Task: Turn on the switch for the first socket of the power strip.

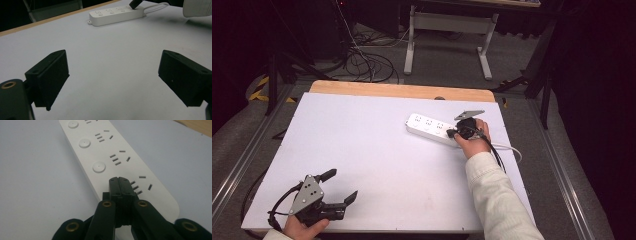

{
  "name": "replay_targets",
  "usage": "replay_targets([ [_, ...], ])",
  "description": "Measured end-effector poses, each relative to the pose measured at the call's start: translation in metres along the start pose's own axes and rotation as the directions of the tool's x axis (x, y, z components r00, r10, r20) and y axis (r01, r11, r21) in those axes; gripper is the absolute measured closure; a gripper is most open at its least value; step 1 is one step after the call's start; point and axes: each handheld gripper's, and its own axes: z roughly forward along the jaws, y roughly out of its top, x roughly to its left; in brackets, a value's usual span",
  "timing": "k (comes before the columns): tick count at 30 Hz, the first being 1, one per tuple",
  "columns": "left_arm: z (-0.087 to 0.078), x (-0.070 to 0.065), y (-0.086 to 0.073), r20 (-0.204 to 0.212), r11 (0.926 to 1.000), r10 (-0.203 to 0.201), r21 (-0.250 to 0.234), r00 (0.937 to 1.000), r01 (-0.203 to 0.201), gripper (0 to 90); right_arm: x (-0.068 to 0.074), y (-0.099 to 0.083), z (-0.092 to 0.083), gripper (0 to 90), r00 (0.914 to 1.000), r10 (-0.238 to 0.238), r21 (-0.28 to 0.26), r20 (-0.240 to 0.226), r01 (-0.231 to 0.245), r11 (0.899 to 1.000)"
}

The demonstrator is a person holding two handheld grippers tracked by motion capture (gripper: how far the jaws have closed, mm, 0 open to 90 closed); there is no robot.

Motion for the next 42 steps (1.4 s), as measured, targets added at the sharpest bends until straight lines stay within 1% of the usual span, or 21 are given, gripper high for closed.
replay_targets([
  [5, 0.0001, 0.0001, 0.0000, -0.001, 1.0000, 0.000, -0.001, 1.0000, 0.000, 10.0, 0.0000, -0.0001, 0.0003, 90.0, 1.0000, 0.009, 0.000, 0.002, -0.009, 1.000],
  [6, 0.0001, 0.0001, 0.0001, -0.001, 1.0000, 0.002, -0.001, 1.0000, -0.002, 10.0, 0.0007, 0.0004, 0.0002, 90.0, 1.0000, 0.002, 0.006, 0.007, -0.002, 1.000],
  [9, -0.0001, -0.0001, 0.0001, -0.001, 1.0000, 0.002, -0.001, 1.0000, -0.002, 10.0, 0.0014, 0.0008, 0.0003, 90.0, 0.9999, 0.007, 0.013, 0.009, -0.007, 1.000],
  [10, -0.0001, -0.0001, 0.0002, 0.000, 1.0000, 0.002, -0.002, 1.0000, -0.002, 10.0, 0.0020, 0.0010, 0.0004, 90.0, 0.9999, 0.011, 0.017, -0.005, -0.011, 1.000],
  [11, -0.0001, -0.0001, 0.0002, -0.001, 1.0000, 0.002, -0.002, 1.0000, -0.002, 10.0, 0.0030, 0.0013, 0.0006, 90.0, 0.9999, 0.007, 0.018, -0.007, -0.007, 1.000],
  [13, -0.0002, -0.0002, 0.0002, -0.001, 1.0000, 0.002, -0.002, 1.0000, -0.002, 10.0, 0.0041, 0.0017, 0.0009, 90.0, 1.0000, -0.002, 0.018, 0.003, 0.002, 1.000],
  [16, -0.0005, -0.0006, 0.0004, -0.001, 1.0000, 0.005, -0.003, 1.0000, -0.005, 10.0, 0.0021, 0.0011, 0.0011, 90.0, 0.9997, 0.024, 0.015, -0.010, -0.023, 1.000],
  [18, -0.0007, -0.0005, 0.0004, -0.001, 1.0000, 0.006, -0.004, 1.0000, -0.006, 10.0, 0.0020, 0.0011, 0.0011, 90.0, 0.9996, 0.026, 0.014, -0.010, -0.026, 1.000],
  [21, -0.0003, -0.0006, 0.0001, 0.003, 1.0000, -0.007, -0.005, 1.0000, 0.007, 10.0, 0.0022, 0.0015, 0.0013, 90.0, 0.9994, 0.033, 0.017, -0.006, -0.033, 0.999],
  [22, -0.0003, -0.0006, 0.0001, 0.002, 1.0000, -0.006, -0.007, 1.0000, 0.006, 10.0, 0.0023, 0.0017, 0.0017, 90.0, 0.9993, 0.038, 0.018, -0.001, -0.038, 0.999],
  [23, -0.0007, -0.0003, 0.0003, -0.001, 1.0000, 0.002, -0.006, 1.0000, -0.002, 10.0, 0.0017, 0.0017, 0.0017, 90.0, 0.9991, 0.043, 0.020, -0.005, -0.043, 0.999],
  [25, -0.0009, -0.0006, 0.0004, 0.001, 1.0000, 0.003, -0.007, 1.0000, -0.003, 10.0, 0.0006, 0.0016, 0.0015, 90.0, 0.9987, 0.050, 0.021, -0.013, -0.050, 0.999],
  [28, -0.0006, -0.0004, 0.0003, 0.000, 1.0000, 0.004, -0.005, 1.0000, -0.004, 10.0, 0.0007, 0.0011, 0.0015, 90.0, 0.9983, 0.058, 0.019, -0.010, -0.058, 0.998],
  [34, -0.0003, -0.0004, 0.0004, 0.001, 1.0000, 0.003, -0.006, 1.0000, -0.003, 10.0, 0.0016, 0.0016, 0.0017, 90.0, 0.9984, 0.057, 0.021, -0.004, -0.057, 0.998],
  [39, -0.0007, -0.0002, 0.0005, 0.000, 0.9999, 0.009, -0.004, 1.0000, -0.009, 10.0, 0.0003, 0.0005, 0.0017, 90.0, 0.9975, 0.070, 0.016, -0.010, -0.069, 0.997],
  [42, -0.0005, -0.0004, 0.0004, 0.001, 1.0000, 0.004, -0.006, 1.0000, -0.004, 10.0, 0.0004, 0.0006, 0.0019, 90.0, 0.9975, 0.071, 0.016, -0.008, -0.071, 0.997],
])
